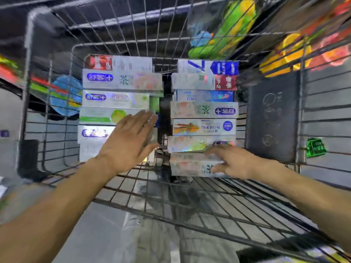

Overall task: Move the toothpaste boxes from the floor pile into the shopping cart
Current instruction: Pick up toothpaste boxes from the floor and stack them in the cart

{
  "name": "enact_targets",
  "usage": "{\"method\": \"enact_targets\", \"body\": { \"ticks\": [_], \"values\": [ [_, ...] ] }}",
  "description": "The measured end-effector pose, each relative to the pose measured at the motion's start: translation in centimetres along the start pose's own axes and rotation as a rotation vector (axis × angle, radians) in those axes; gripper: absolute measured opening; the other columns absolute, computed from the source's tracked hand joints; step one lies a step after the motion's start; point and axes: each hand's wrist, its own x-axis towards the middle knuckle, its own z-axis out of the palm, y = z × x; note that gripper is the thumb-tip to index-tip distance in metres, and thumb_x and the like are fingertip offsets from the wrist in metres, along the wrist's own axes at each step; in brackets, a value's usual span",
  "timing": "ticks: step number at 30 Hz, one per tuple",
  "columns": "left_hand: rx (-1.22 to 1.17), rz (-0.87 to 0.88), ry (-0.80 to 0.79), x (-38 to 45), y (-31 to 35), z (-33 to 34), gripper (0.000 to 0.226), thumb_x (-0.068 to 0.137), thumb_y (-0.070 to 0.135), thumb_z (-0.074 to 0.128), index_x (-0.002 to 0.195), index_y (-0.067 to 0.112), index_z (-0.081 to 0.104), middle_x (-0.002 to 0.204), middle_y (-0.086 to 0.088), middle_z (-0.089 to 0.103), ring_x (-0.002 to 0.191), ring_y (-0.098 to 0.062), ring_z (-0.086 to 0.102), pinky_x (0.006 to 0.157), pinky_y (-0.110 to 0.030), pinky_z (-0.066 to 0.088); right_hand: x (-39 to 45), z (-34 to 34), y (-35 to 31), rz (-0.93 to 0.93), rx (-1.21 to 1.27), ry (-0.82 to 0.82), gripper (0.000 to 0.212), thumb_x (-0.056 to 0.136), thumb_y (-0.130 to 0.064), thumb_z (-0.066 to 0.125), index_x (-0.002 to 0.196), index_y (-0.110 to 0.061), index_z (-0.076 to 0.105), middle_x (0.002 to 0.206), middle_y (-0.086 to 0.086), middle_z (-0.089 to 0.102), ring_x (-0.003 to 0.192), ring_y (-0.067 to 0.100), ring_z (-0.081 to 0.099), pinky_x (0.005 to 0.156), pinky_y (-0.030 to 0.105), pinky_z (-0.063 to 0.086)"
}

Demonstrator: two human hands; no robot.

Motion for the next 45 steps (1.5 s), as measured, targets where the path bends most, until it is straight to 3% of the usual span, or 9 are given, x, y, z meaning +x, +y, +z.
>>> {"method": "enact_targets", "body": {
  "ticks": [8, 13, 17, 23, 29, 32, 37, 42, 45],
  "values": [
    [0.095, 0.023, -0.074, 0.4, -0.4, 2.1, 0.075, 0.099, 0.058, 0.024, 0.154, 0.01, 0.034, 0.159, -0.013, 0.036, 0.146, -0.031, 0.035, 0.119, -0.052, 0.024, 2.0, 2.8, 1.3, -0.044, 0.09, 0.09, 0.054, 0.092, -0.035, 0.069, 0.143, -0.029, 0.052, 0.132, 0.002, 0.047, 0.13, 0.02, 0.042, 0.109, 0.019, 0.025],
    [0.093, 0.028, -0.105, 0.8, -0.4, 2.9, 0.075, 0.098, 0.059, 0.023, 0.155, 0.011, 0.033, 0.16, -0.011, 0.035, 0.146, -0.03, 0.034, 0.12, -0.052, 0.023, 3.1, 3.8, 1.2, -0.05, -0.002, 0.133, 0.042, 0.097, -0.024, 0.061, 0.139, -0.024, 0.058, 0.131, 0.004, 0.053, 0.126, 0.027, 0.043, 0.111, 0.034, 0.033],
    [0.068, 0.058, -0.1, 1.3, -0.4, 3.0, 0.074, 0.098, 0.057, 0.027, 0.154, 0.01, 0.036, 0.159, -0.012, 0.036, 0.145, -0.031, 0.037, 0.118, -0.054, 0.028, 3.1, 3.8, 0.7, -0.021, -0.157, 0.227, 0.026, 0.095, -0.025, 0.061, 0.121, -0.025, 0.066, 0.119, 0.003, 0.056, 0.114, 0.03, 0.049, 0.092, 0.046, 0.049],
    [0.085, 0.083, -0.126, 1.6, -0.5, 3.0, 0.074, 0.099, 0.059, 0.017, 0.157, 0.013, 0.026, 0.164, -0.008, 0.025, 0.15, -0.027, 0.026, 0.123, -0.05, 0.018, 2.7, 2.6, -1.3, 0.04, -0.373, 0.304, 0.044, 0.088, -0.035, 0.068, 0.125, -0.011, 0.061, 0.128, 0.017, 0.058, 0.112, 0.04, 0.055, 0.091, 0.048, 0.048],
    [0.096, -0.021, -0.183, 0.3, -0.3, -0.6, 0.077, 0.097, 0.058, 0.007, 0.161, 0.015, 0.006, 0.168, -0.007, 0.006, 0.155, -0.026, 0.009, 0.124, -0.049, 0.002, 0.7, -2.3, -5.5, 0.111, -0.355, 0.395, 0.062, 0.098, -0.056, 0.042, 0.143, -0.013, 0.05, 0.147, 0.015, 0.048, 0.133, 0.036, 0.045, 0.109, 0.047, 0.037],
    [0.07, -0.092, -0.104, -1.6, 0.2, -6.1, 0.082, 0.092, 0.056, 0.006, 0.158, 0.011, 0.023, 0.164, -0.011, 0.025, 0.152, -0.031, 0.023, 0.122, -0.054, 0.013, -2.0, -5.8, -9.8, 0.078, -0.323, 0.491, 0.077, 0.09, -0.063, 0.03, 0.14, -0.009, 0.053, 0.14, 0.02, 0.054, 0.127, 0.039, 0.052, 0.105, 0.048, 0.043],
    [0.009, -0.305, 0.135, -6.5, 1.0, -17.1, 0.073, 0.095, 0.055, 0.03, 0.149, 0.009, 0.043, 0.153, -0.014, 0.045, 0.139, -0.033, 0.046, 0.113, -0.055, 0.036, -7.3, -11.0, -17.8, -0.06, -0.317, 0.637, 0.066, 0.086, -0.056, 0.043, 0.126, -0.007, 0.061, 0.12, 0.02, 0.064, 0.107, 0.041, 0.063, 0.091, 0.046, 0.053],
    [-0.03, -0.564, 0.554, -18.0, 3.2, -24.7, 0.071, 0.097, 0.056, 0.039, 0.151, 0.01, 0.041, 0.157, -0.01, 0.041, 0.143, -0.027, 0.04, 0.116, -0.053, 0.03, -12.2, -14.1, -26.9, -0.242, -0.415, 0.693, 0.077, 0.087, -0.065, 0.031, 0.141, -0.014, 0.053, 0.137, 0.012, 0.056, 0.126, 0.035, 0.052, 0.107, 0.044, 0.042],
    [-0.01, -0.739, 0.614, -26.1, 4.5, -26.2, 0.072, 0.099, 0.06, 0.034, 0.154, 0.013, 0.037, 0.159, -0.008, 0.037, 0.145, -0.028, 0.036, 0.118, -0.054, 0.027, -13.9, -14.4, -32.6, -0.397, -0.484, 0.722, 0.079, 0.089, -0.068, 0.031, 0.141, -0.013, 0.055, 0.141, 0.014, 0.054, 0.129, 0.036, 0.05, 0.111, 0.046, 0.04]
  ]
}}
